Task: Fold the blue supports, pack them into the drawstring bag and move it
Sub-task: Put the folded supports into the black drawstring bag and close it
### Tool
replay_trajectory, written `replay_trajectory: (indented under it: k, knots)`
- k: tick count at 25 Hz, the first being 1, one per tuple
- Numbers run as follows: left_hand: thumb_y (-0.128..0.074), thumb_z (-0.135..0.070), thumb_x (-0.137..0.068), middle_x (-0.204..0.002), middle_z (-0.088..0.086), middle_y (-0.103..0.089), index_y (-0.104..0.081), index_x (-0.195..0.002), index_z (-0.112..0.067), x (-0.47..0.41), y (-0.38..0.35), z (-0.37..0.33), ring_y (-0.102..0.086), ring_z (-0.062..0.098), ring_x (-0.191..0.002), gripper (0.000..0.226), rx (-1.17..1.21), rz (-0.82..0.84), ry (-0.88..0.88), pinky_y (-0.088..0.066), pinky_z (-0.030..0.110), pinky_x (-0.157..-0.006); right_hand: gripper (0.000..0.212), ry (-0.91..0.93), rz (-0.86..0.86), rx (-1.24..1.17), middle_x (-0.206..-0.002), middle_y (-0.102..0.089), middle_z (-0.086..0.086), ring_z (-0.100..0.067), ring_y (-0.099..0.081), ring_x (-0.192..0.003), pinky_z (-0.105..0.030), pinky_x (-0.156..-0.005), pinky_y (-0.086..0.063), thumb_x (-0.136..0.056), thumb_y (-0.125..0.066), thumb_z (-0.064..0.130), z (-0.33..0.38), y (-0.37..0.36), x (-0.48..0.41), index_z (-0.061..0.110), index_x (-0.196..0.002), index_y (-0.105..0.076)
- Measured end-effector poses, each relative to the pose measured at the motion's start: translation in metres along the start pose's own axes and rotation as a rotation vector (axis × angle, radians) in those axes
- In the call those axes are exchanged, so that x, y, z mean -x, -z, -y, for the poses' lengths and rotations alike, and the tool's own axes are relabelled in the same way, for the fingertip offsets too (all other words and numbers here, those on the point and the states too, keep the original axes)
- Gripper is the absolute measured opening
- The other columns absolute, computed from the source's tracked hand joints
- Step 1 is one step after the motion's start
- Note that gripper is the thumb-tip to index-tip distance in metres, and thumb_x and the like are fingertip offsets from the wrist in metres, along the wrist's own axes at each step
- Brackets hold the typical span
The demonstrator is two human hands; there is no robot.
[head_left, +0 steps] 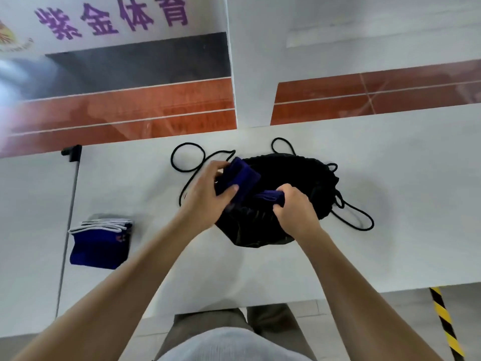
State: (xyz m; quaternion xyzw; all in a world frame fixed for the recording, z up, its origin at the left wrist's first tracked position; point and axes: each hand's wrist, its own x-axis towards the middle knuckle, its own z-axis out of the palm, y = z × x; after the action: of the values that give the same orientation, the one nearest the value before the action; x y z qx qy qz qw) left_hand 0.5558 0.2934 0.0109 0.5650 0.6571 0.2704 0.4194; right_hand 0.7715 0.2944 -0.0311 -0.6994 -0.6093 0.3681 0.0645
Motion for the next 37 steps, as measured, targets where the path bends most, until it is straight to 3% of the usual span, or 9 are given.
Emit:
replay_trajectory:
  k: [4,11,15,20,25,27,30,34,37]
  knots:
    - [-0.066,-0.019,-0.091,-0.117,-0.002,-0.064,-0.051,-0.133,-0.029,-0.055,-0.059,-0.019,-0.064,0.016,-0.106,0.046,-0.075,0.330,0.021,-0.054,0.040,-0.096,0.032,-0.004,0.107,-0.016,-0.107,-0.066,-0.004,-0.027,-0.065,-0.098,-0.041,-0.087,-0.053,-0.091,-0.062,0.014,-0.010,-0.010,-0.003,0.017,-0.122,-0.055]
    - [-0.054,-0.017,-0.095,-0.118,0.004,-0.065,-0.048,-0.138,-0.023,-0.079,-0.075,0.017,-0.064,0.021,-0.102,0.044,-0.354,0.482,0.083,-0.052,0.035,-0.089,0.038,0.009,0.210,-0.046,-0.099,-0.067,0.002,-0.024,-0.064,-0.092,-0.048,-0.085,-0.055,-0.084,-0.050,0.010,-0.033,-0.008,-0.009,0.030,-0.115,-0.057]
    - [-0.051,-0.019,-0.098,-0.131,0.011,-0.054,-0.045,-0.146,-0.021,-0.083,-0.082,0.032,-0.049,0.033,-0.122,0.049,-0.617,0.474,-0.011,-0.042,0.047,-0.105,0.041,0.016,0.277,0.063,-0.117,-0.059,0.000,-0.029,-0.056,-0.113,-0.057,-0.099,-0.045,-0.087,-0.052,0.014,-0.036,-0.009,-0.020,0.038,-0.120,-0.057]
    - [-0.060,-0.018,-0.095,-0.125,0.009,-0.051,-0.050,-0.138,-0.017,-0.074,-0.089,0.042,-0.052,0.032,-0.112,0.044,-0.647,0.269,-0.082,-0.048,0.046,-0.096,0.037,-0.032,0.302,0.211,-0.135,-0.036,-0.004,-0.032,-0.042,-0.123,-0.054,-0.107,-0.036,-0.088,-0.060,0.032,-0.029,-0.015,-0.024,0.036,-0.124,-0.056]
    - [-0.050,-0.030,-0.097,-0.148,0.007,-0.045,-0.050,-0.142,-0.026,-0.040,-0.101,0.025,-0.042,0.034,-0.134,0.045,-0.781,0.237,-0.360,-0.040,0.049,-0.108,0.032,0.129,-0.072,0.083,-0.118,-0.061,-0.005,-0.029,-0.057,-0.110,-0.040,-0.094,-0.046,-0.090,-0.060,0.027,-0.039,-0.001,-0.023,0.020,-0.121,-0.061]
    - [-0.046,-0.039,-0.100,-0.164,0.004,-0.023,-0.044,-0.145,-0.039,-0.024,-0.106,0.032,-0.022,0.034,-0.148,0.046,-0.915,0.353,-0.327,-0.027,0.053,-0.116,0.036,0.232,-0.216,0.317,-0.122,-0.064,-0.001,-0.025,-0.054,-0.122,-0.039,-0.106,-0.037,-0.087,-0.063,0.020,-0.048,0.003,-0.026,0.021,-0.123,-0.063]
    - [-0.044,-0.036,-0.102,-0.169,-0.002,-0.001,-0.046,-0.142,-0.048,-0.023,-0.103,0.043,-0.008,0.033,-0.152,0.042,-0.979,0.366,-0.227,-0.019,0.054,-0.119,0.051,0.235,-0.180,0.609,-0.126,-0.062,-0.005,-0.029,-0.043,-0.136,-0.045,-0.121,-0.020,-0.073,-0.074,0.025,-0.064,0.012,-0.030,0.019,-0.122,-0.063]
    - [-0.050,-0.032,-0.099,-0.169,-0.002,-0.004,-0.059,-0.132,-0.042,-0.026,-0.101,0.039,-0.012,0.034,-0.150,0.036,-1.009,0.347,-0.154,-0.019,0.052,-0.119,0.062,0.118,-0.079,0.674,-0.129,-0.058,-0.006,-0.030,-0.038,-0.136,-0.045,-0.123,-0.014,-0.070,-0.075,0.032,-0.077,0.028,-0.027,0.019,-0.128,-0.057]
    - [-0.053,-0.028,-0.097,-0.168,0.002,-0.007,-0.059,-0.131,-0.037,-0.023,-0.103,0.033,-0.014,0.036,-0.149,0.036,-1.037,0.340,-0.178,-0.020,0.053,-0.119,0.051,0.183,-0.146,0.571,-0.123,-0.063,-0.003,-0.027,-0.044,-0.132,-0.043,-0.123,-0.016,-0.075,-0.071,0.030,-0.072,0.025,-0.019,0.019,-0.124,-0.060]
